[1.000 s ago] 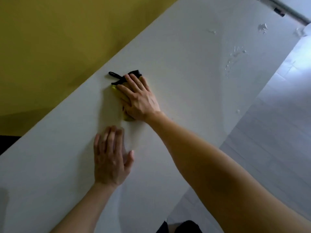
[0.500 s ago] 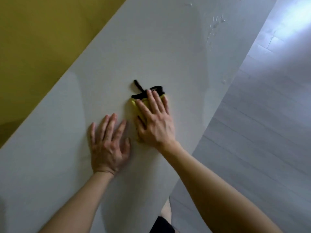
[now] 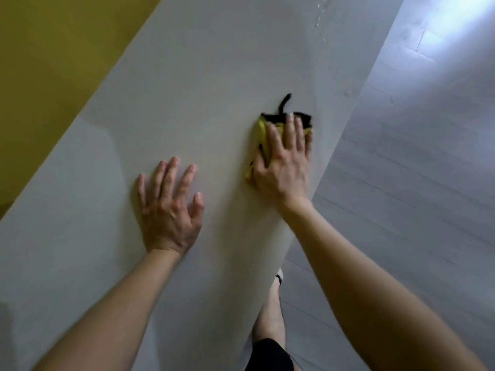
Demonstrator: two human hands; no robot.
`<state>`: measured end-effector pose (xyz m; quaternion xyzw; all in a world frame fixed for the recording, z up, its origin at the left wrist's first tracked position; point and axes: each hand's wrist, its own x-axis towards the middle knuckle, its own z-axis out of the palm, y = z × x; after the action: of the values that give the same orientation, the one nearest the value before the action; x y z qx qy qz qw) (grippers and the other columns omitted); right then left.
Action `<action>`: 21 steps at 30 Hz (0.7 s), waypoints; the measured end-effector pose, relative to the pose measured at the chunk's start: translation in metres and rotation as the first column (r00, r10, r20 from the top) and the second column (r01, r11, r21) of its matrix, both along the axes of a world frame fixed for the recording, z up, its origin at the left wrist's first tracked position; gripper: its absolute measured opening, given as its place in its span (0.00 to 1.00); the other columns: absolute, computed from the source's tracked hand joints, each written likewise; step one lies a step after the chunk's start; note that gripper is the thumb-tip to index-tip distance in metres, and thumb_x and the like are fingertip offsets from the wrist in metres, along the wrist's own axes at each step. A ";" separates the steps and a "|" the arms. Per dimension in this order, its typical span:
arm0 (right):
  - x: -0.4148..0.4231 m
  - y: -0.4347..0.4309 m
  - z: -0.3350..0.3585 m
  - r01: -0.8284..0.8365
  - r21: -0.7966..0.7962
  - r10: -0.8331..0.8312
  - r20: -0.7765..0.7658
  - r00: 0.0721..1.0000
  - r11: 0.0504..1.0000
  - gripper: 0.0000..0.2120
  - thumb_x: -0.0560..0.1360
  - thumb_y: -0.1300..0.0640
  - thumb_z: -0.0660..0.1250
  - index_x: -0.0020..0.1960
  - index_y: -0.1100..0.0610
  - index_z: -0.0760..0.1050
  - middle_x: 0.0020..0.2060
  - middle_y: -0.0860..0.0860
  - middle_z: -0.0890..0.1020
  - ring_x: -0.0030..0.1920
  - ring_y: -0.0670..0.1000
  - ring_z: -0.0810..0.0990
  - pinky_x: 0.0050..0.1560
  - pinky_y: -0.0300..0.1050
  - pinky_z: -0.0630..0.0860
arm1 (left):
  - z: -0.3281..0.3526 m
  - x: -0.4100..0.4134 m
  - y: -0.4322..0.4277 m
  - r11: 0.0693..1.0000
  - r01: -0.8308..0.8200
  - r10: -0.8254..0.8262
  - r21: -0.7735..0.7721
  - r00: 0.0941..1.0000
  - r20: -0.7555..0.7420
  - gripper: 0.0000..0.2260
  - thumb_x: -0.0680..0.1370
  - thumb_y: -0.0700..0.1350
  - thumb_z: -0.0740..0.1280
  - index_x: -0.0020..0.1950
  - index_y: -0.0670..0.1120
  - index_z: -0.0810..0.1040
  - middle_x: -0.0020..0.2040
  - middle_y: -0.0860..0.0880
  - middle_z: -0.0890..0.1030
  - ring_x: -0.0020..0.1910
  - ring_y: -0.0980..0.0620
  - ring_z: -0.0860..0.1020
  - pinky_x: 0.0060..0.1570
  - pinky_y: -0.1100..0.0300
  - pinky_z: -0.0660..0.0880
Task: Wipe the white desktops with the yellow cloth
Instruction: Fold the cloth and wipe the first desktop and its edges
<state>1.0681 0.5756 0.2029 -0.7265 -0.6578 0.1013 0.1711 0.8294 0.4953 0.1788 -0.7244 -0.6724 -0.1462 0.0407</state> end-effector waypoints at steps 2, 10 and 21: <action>-0.030 -0.066 0.004 -0.306 -0.002 0.306 -0.004 0.952 0.952 0.34 0.77 0.45 0.67 0.82 0.49 0.70 0.86 0.61 0.58 0.87 0.62 0.52 0.85 0.65 0.50 | 0.000 0.000 0.001 1.000 0.000 0.000 -0.004 1.000 -0.006 0.25 0.85 0.56 0.59 0.82 0.54 0.72 0.85 0.46 0.67 0.84 0.44 0.64 0.82 0.34 0.56; 0.091 -0.023 -0.006 -0.048 -0.022 0.049 0.034 0.998 0.999 0.33 0.77 0.42 0.63 0.82 0.46 0.71 0.86 0.54 0.61 0.87 0.56 0.54 0.86 0.63 0.49 | -0.006 0.001 0.004 1.000 0.016 -0.016 0.004 1.000 -0.008 0.26 0.86 0.60 0.57 0.82 0.52 0.73 0.85 0.45 0.67 0.84 0.42 0.64 0.82 0.33 0.55; -0.025 -0.163 -0.001 -0.506 -0.080 0.507 -0.013 0.862 0.859 0.35 0.80 0.42 0.67 0.85 0.47 0.64 0.88 0.57 0.53 0.88 0.58 0.45 0.87 0.64 0.45 | -0.009 -0.002 0.002 0.998 0.048 -0.049 0.039 0.999 0.015 0.27 0.86 0.60 0.58 0.84 0.53 0.69 0.85 0.44 0.67 0.84 0.41 0.64 0.81 0.32 0.56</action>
<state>1.0433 0.4129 0.2020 -0.5350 -0.8216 0.1659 0.1063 0.8277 0.4975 0.1696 -0.7384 -0.6520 -0.1660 0.0456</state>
